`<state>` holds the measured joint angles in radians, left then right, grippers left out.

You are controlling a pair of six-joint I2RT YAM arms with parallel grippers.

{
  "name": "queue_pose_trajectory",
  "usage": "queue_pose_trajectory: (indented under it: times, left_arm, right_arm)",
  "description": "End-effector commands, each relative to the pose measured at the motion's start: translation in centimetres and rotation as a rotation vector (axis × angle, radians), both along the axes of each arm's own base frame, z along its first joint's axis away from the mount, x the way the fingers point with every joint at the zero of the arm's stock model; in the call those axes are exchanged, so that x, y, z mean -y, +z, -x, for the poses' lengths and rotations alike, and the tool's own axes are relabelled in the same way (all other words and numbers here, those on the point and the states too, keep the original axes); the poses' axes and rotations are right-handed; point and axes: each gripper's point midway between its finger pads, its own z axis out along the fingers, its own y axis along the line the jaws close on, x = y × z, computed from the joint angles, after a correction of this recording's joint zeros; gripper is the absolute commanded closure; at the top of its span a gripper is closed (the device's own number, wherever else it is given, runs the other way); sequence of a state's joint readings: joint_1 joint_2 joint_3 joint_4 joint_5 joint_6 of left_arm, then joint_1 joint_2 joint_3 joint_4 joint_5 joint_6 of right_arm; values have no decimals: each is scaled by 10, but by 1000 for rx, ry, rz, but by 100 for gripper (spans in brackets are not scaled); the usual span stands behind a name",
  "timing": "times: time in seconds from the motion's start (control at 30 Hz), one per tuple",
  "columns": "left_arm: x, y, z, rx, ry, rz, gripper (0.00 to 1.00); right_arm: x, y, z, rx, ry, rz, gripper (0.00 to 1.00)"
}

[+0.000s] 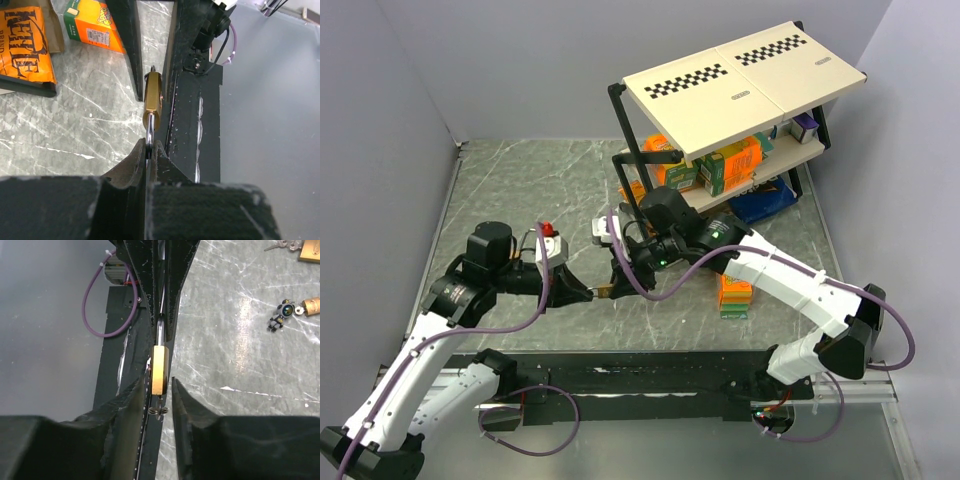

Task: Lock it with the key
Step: Lock the lock.

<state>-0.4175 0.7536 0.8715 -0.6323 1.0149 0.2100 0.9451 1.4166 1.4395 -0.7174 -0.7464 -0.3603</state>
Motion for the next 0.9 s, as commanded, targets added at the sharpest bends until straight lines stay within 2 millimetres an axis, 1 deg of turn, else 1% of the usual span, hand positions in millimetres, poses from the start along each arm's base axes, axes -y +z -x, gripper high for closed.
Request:
queue_pose_trajectory:
  times: [0.0, 0.03, 0.07, 0.1, 0.13, 0.17, 0.2, 0.23, 0.27, 0.3, 0.33, 0.37, 0.4, 0.43, 0.47, 0.5, 0.53, 0.57, 0.6, 0.63, 0.67, 0.7, 0.73, 0.77, 0.87]
  left_arm:
    - [4, 28, -4, 61, -14, 51, 99]
    - [4, 27, -6, 47, 1, 48, 96]
    - [4, 29, -9, 39, 25, 48, 91]
    - [2, 31, -20, 35, 99, 39, 84]
    - [0, 35, -22, -3, 143, 51, 62]
    - [-2, 40, -27, -2, 176, 64, 48]
    - [-7, 43, -34, -42, 241, 80, 35]
    - [-10, 49, -32, -98, 282, 118, 19]
    - [-13, 54, -35, -118, 317, 147, 13]
    - [-20, 62, -46, -118, 386, 190, 9]
    - [-23, 73, -47, -195, 443, 252, 1]
    - [-26, 80, -50, -225, 479, 288, 0]
    - [-31, 92, -58, -229, 524, 335, 3]
    - [-34, 98, -63, -314, 578, 385, 4]
    - [-37, 102, -70, -350, 620, 412, 4]
    - [-45, 108, -80, -378, 686, 442, 4]
    - [-51, 106, -95, -450, 767, 467, 1]
    - [-58, 106, -104, -483, 829, 485, 1]
    - [-67, 114, -112, -492, 888, 511, 2]
    - [-70, 111, -121, -564, 931, 523, 3]
    - [-74, 112, -128, -585, 969, 536, 4]
    - [-75, 119, -130, -599, 973, 551, 4]
    - [-73, 118, -135, -663, 977, 568, 5]
    - [-71, 119, -135, -692, 963, 578, 6]
    - [-73, 122, -138, -726, 969, 618, 10]
  right_arm:
    - [-14, 19, -4, 28, 15, -62, 87]
    - [-15, 20, -4, 29, 12, -65, 95]
    - [-17, 21, -6, 30, 6, -68, 100]
    - [-19, 23, -11, 42, -12, -77, 100]
    - [-20, 27, -15, 41, -34, -87, 100]
    - [-20, 32, -20, 41, -59, -100, 100]
    - [-23, 48, -37, 86, -118, -164, 100]
    - [-24, 50, -42, 63, -167, -180, 100]
    - [-24, 55, -50, 80, -207, -203, 100]
    - [-22, 65, -62, 122, -275, -235, 100]
    - [-26, 73, -70, 131, -321, -280, 100]
    - [-27, 80, -78, 144, -362, -307, 100]
    - [-28, 85, -83, 145, -401, -327, 100]
    - [-30, 94, -97, 157, -484, -365, 100]
    - [-31, 98, -103, 165, -524, -382, 100]
    - [-34, 98, -111, 171, -563, -392, 100]
    - [-34, 103, -120, 184, -620, -409, 100]
    - [-38, 110, -124, 203, -646, -437, 100]
    - [-43, 110, -131, 214, -674, -440, 100]
    - [-47, 115, -132, 193, -699, -460, 100]
    - [-49, 121, -138, 208, -748, -481, 100]
    - [-54, 118, -141, 209, -762, -473, 100]
    - [-57, 126, -144, 218, -778, -502, 100]
    - [-60, 132, -144, 229, -796, -527, 100]
    - [-69, 131, -146, 230, -802, -536, 100]
